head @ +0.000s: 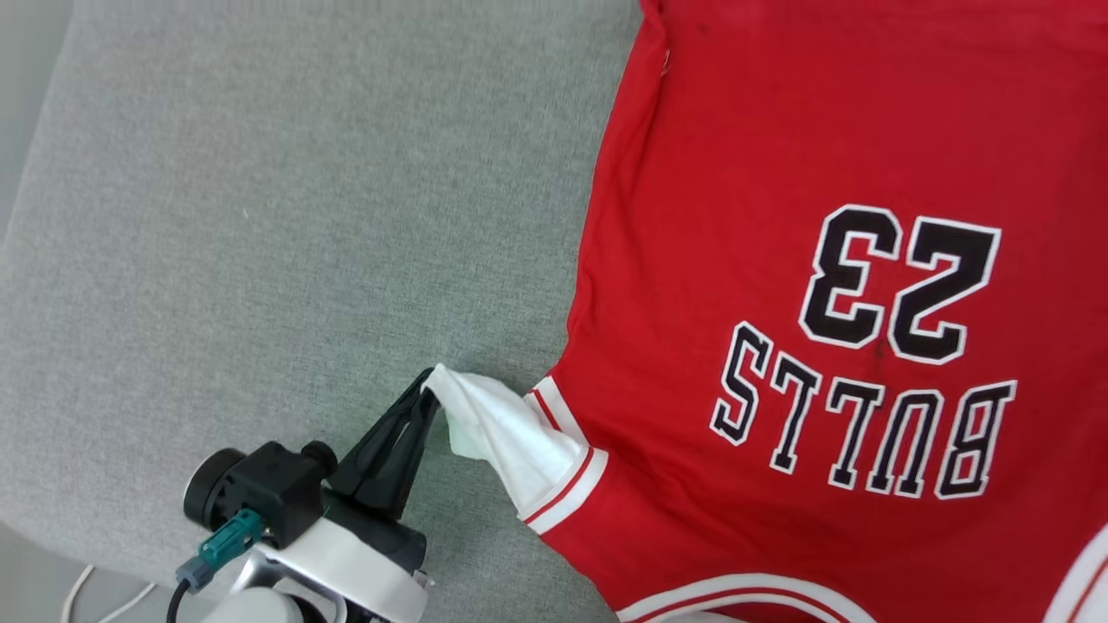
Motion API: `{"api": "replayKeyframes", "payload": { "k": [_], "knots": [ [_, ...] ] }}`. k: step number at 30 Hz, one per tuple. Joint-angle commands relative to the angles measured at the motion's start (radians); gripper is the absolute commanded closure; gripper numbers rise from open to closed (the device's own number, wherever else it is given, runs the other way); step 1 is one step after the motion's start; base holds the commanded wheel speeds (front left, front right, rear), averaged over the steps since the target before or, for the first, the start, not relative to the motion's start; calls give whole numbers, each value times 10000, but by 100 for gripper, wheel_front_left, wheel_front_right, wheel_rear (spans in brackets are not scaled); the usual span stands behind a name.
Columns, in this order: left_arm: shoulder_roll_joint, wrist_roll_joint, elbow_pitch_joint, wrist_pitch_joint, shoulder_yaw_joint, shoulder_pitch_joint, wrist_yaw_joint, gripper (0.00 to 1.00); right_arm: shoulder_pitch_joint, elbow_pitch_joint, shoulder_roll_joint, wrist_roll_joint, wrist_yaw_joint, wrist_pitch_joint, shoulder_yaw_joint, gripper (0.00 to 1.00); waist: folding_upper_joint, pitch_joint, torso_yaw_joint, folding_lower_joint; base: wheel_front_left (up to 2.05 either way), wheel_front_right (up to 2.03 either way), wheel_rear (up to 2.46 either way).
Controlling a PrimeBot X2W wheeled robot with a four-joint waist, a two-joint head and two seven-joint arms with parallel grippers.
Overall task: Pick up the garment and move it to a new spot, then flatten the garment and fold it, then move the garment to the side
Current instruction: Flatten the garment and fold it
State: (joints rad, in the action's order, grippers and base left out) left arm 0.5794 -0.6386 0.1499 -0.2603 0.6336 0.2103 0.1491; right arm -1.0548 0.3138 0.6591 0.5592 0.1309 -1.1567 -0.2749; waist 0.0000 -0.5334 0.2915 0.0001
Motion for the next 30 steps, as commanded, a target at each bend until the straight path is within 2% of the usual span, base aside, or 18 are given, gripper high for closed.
{"api": "replayKeyframes", "payload": {
  "k": [1,5,10,18,22,26,30],
  "knots": [
    [47,-34,10,-68,-75,-143,56,100,343,-159,167,145,-3,63,-144,100,0,569,-271,-1,0,0,0],
    [181,-123,54,-58,-158,-535,204,100,1262,-1041,930,917,-3,334,-550,100,0,1269,-557,-1,0,0,0],
    [333,-250,123,-33,-227,-1006,408,100,3127,-2182,1986,1899,-3,655,-653,100,0,2034,-900,-1,0,0,0],
    [649,-371,374,58,-327,-1661,735,100,7297,-3380,2988,2913,-3,1233,259,100,0,2836,-1408,-1,0,0,0],
    [784,-414,507,83,-362,-1829,811,100,9369,-3616,3032,3142,-3,1438,803,100,0,2939,-1564,-1,0,0,0],
    [835,-414,499,98,-335,-1851,805,100,11200,-3570,2556,3240,-3,1762,1300,100,0,2966,-1619,-1,0,0,0],
    [833,-456,453,92,-325,-1874,789,100,12319,-3639,2034,3258,-3,2144,1707,100,0,2957,-1643,-1,0,0,0]
  ]
}}
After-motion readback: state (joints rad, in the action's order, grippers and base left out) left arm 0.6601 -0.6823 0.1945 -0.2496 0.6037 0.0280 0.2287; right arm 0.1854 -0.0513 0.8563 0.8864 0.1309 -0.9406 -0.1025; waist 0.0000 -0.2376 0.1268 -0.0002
